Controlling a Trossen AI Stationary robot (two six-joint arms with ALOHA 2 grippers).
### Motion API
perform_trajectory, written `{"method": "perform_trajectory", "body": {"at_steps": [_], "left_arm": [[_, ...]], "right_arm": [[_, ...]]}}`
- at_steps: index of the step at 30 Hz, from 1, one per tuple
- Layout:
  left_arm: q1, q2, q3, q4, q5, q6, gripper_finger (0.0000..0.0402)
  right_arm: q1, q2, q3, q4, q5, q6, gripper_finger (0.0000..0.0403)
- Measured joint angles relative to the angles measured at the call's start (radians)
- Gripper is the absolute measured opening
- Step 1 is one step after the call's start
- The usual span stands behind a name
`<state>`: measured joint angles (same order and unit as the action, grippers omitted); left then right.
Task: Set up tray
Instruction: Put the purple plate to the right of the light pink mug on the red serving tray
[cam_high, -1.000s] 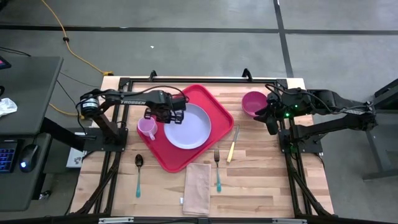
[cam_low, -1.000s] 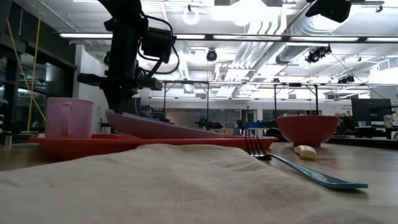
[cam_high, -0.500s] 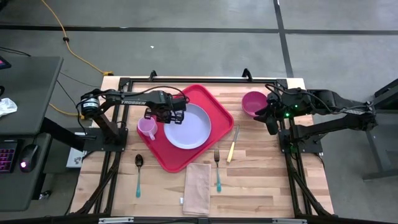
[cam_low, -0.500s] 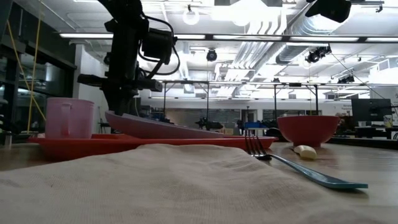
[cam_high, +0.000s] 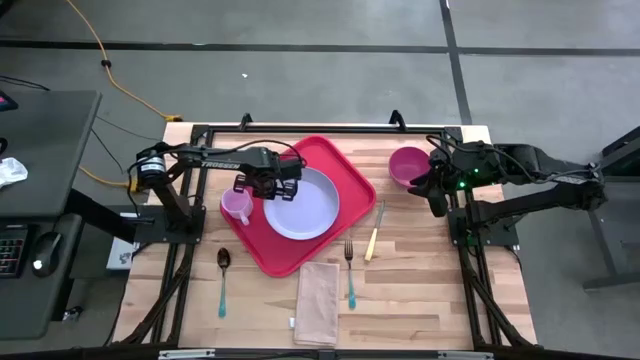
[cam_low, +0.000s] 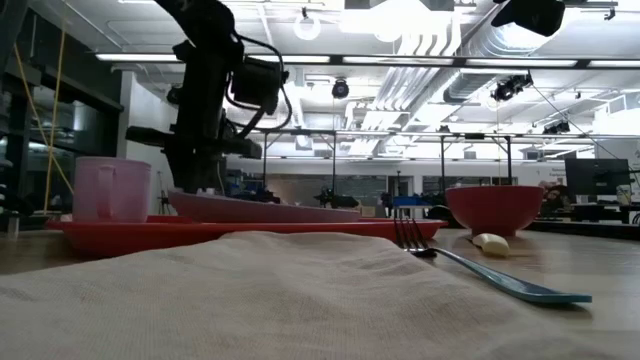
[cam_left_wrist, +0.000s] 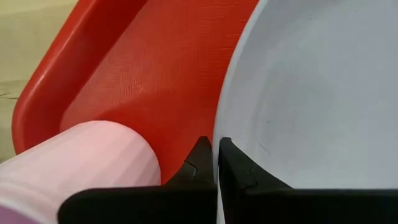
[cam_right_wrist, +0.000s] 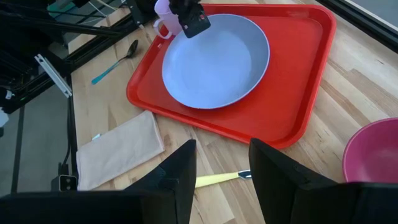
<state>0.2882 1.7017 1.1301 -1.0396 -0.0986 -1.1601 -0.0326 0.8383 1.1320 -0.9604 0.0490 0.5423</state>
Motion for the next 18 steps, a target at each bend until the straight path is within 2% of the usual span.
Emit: {"method": "perform_trajectory", "body": {"at_steps": [10, 18], "left_arm": [[0.0, -0.002, 0.001, 0.003, -0.016, 0.012, 0.003], [0.0, -0.001, -0.002, -0.006, -0.024, 0.013, 0.008]], "right_arm": [[0.0, 0.0, 0.0, 0.0, 0.0, 0.004, 0.0126], [0.0, 0.0, 0.0, 0.0, 0.0, 0.004, 0.0126]]}}
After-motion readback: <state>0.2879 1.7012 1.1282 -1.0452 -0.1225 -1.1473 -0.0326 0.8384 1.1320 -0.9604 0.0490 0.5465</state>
